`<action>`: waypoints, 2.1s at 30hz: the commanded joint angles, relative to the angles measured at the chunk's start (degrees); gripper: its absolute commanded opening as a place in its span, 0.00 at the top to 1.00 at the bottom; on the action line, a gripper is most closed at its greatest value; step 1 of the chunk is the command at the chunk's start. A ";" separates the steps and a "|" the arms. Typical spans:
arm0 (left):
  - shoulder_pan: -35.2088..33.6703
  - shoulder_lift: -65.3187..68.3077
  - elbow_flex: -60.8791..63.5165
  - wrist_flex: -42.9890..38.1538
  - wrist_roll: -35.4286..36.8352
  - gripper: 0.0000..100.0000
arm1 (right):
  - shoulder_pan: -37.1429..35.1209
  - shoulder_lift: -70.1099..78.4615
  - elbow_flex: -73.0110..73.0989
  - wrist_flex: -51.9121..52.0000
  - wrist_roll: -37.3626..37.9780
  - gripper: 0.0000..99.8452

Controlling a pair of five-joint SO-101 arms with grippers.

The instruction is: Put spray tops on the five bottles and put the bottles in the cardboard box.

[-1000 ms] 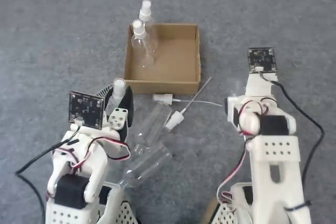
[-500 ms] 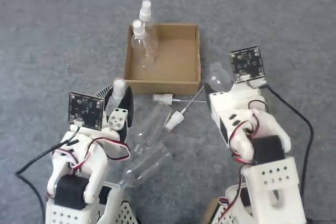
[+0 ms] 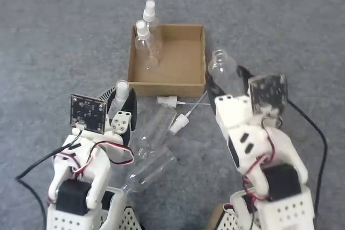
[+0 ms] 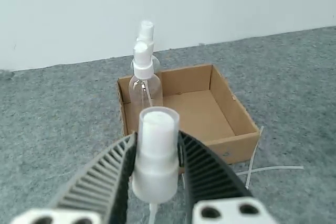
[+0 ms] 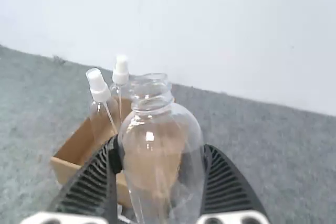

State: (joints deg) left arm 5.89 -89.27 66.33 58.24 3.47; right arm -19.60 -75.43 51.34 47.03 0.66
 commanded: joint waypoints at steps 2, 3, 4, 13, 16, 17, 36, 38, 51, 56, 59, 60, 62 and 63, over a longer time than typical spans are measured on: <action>-0.26 -0.70 0.13 -1.67 0.88 0.98 | -0.04 -7.34 2.20 -2.59 -0.26 0.99; -0.26 -0.70 0.13 -1.67 0.88 0.98 | -0.04 -8.22 3.43 -3.65 -0.26 0.99; -0.26 -0.70 0.13 -1.67 0.88 0.98 | -0.13 -8.92 4.84 -4.79 -0.18 0.99; -0.26 -0.70 -0.04 -1.76 0.88 0.98 | -0.31 -15.78 17.32 -12.88 -0.18 0.99; -0.26 -0.70 -0.31 -1.76 0.88 0.98 | -0.31 -19.30 20.48 -13.93 -0.18 0.99; -0.26 -0.70 -0.31 -1.85 0.88 0.98 | -0.31 -20.53 21.54 -13.93 -0.18 0.99; -0.26 -0.70 -7.25 -6.15 4.92 0.98 | -7.16 -28.62 34.02 -16.48 3.96 0.99; -0.26 -0.70 -9.27 -6.15 5.63 0.98 | -7.16 -28.62 35.69 -18.42 3.96 0.99; 0.18 -0.70 -17.80 -7.03 6.95 0.98 | -7.16 -28.62 39.82 -22.81 4.13 0.99; 0.26 -0.70 -18.68 -11.96 6.95 0.98 | -9.10 -28.62 40.88 -22.81 4.31 0.99; 0.26 -0.70 -18.77 -13.27 9.49 0.98 | -12.35 -28.53 41.67 -22.73 5.19 0.99; 0.18 -0.70 -18.77 -13.27 10.81 0.98 | -13.23 -28.53 42.11 -22.73 6.33 0.99; 0.18 -0.79 -18.51 -13.10 12.48 0.98 | -14.99 -28.53 43.25 -22.81 8.88 0.99; 0.18 -0.79 -18.33 -13.01 12.92 0.98 | -15.78 -28.53 43.69 -22.81 9.85 0.99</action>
State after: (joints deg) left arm 5.89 -89.89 50.95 46.99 14.02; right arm -32.70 -102.77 94.86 25.67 6.99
